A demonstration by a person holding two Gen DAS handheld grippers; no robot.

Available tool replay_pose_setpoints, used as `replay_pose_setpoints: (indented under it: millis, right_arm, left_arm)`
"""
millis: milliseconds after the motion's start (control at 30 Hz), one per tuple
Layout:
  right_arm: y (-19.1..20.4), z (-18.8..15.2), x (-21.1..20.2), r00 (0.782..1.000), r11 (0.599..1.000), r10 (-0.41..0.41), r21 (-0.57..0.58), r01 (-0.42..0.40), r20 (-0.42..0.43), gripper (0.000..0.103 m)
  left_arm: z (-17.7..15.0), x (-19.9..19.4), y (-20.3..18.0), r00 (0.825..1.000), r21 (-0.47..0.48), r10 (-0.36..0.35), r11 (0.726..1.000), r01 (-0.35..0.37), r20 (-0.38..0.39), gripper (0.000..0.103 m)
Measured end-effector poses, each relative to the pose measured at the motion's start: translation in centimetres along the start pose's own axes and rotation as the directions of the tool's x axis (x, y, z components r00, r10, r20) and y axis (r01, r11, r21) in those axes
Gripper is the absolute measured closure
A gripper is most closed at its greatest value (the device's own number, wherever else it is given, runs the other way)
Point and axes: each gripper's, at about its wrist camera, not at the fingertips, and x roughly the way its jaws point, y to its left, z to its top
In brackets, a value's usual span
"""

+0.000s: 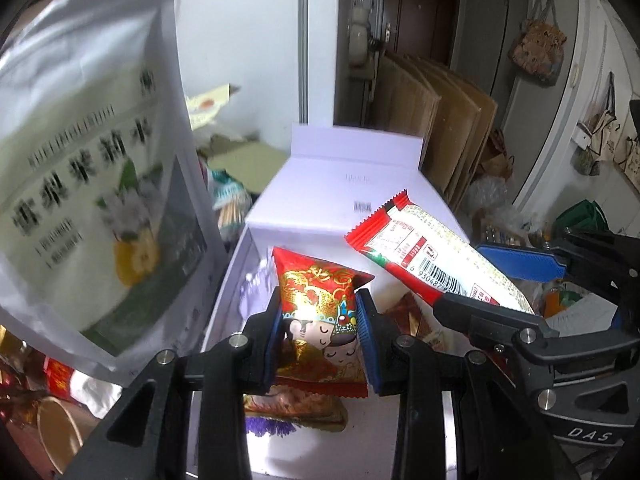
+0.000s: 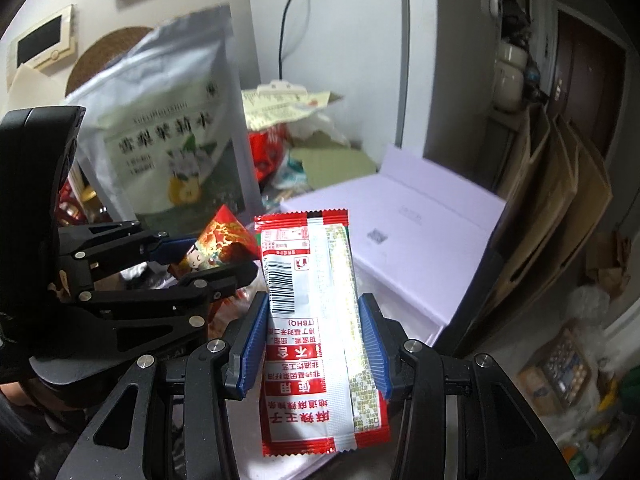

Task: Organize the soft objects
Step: 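Lower the cartoon packet and wrapper into the box with both grippers, then open both grippers to release the cartoon packet and wrapper into the box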

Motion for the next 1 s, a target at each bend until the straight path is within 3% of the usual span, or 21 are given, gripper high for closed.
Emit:
replay_pose_setpoints:
  millis: [333, 633, 867, 1000]
  right_arm:
    - [-1.1, -1.7, 2.8, 0.995, 0.997, 0.049, 0.071, -0.043, -0.088, 0.059]
    - [-2.0, -3.1, 5.0, 0.990, 0.993, 0.030, 0.113, -0.015, -0.139, 0.059]
    - [-1.4, -3.4, 5.6, 0.990, 0.997, -0.033, 0.070, 0.043, -0.137, 0.056]
    - [-0.1, -4.0, 6.1, 0.981, 0.987, -0.158, -0.046, 0.154, -0.109, 0.056]
  left_arm:
    - [-2.0, 2.5, -0.2, 0.996, 0.019, 0.006, 1.000, -0.004, -0.092, 0.070]
    - [-2.4, 4.0, -0.9, 0.989, 0.055, 0.050, 0.998, -0.042, -0.141, 0.069]
    - [-2.8, 5.6, -0.7, 0.979, 0.054, 0.059, 0.997, -0.049, -0.197, 0.070]
    - [-3.1, 5.8, -1.1, 0.977, 0.096, 0.099, 0.992, -0.082, -0.190, 0.070]
